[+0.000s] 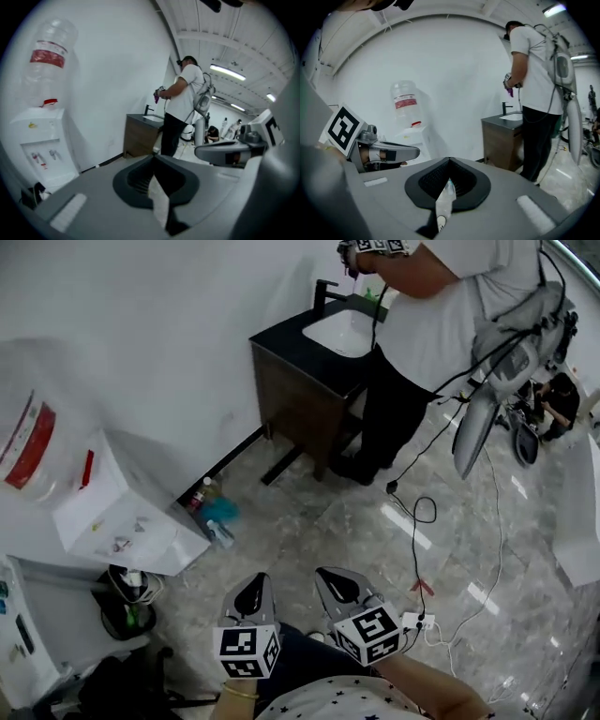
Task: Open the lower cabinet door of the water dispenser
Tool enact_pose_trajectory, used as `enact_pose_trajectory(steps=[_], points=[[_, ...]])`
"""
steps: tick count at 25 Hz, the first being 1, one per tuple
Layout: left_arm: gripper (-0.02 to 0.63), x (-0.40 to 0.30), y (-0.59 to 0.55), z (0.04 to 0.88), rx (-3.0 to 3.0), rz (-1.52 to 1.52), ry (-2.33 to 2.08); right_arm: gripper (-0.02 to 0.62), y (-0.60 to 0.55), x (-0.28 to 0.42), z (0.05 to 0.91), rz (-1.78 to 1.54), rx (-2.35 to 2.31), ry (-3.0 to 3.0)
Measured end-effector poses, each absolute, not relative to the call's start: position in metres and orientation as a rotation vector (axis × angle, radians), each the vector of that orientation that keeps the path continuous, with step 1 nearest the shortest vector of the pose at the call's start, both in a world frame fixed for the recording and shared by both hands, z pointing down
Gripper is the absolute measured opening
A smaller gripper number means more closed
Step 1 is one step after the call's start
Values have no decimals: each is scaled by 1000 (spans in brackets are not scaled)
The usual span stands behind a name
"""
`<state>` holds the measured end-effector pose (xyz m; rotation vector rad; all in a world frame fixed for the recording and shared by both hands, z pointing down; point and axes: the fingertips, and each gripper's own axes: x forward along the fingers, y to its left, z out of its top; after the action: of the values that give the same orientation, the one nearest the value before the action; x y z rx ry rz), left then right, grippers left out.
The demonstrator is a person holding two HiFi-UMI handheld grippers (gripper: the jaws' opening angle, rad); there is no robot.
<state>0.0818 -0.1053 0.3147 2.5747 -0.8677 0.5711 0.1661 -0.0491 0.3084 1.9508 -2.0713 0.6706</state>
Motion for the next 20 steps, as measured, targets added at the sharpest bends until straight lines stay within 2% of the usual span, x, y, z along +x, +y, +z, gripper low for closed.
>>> enact_pose_trajectory(steps=[13, 20], points=[[6, -84, -258, 374, 2249, 603, -1295, -2, -252, 0, 368, 687, 1426, -2308], [6, -139, -299, 468, 2067, 636, -1352, -2, -329, -58, 453, 707, 1260, -2298]])
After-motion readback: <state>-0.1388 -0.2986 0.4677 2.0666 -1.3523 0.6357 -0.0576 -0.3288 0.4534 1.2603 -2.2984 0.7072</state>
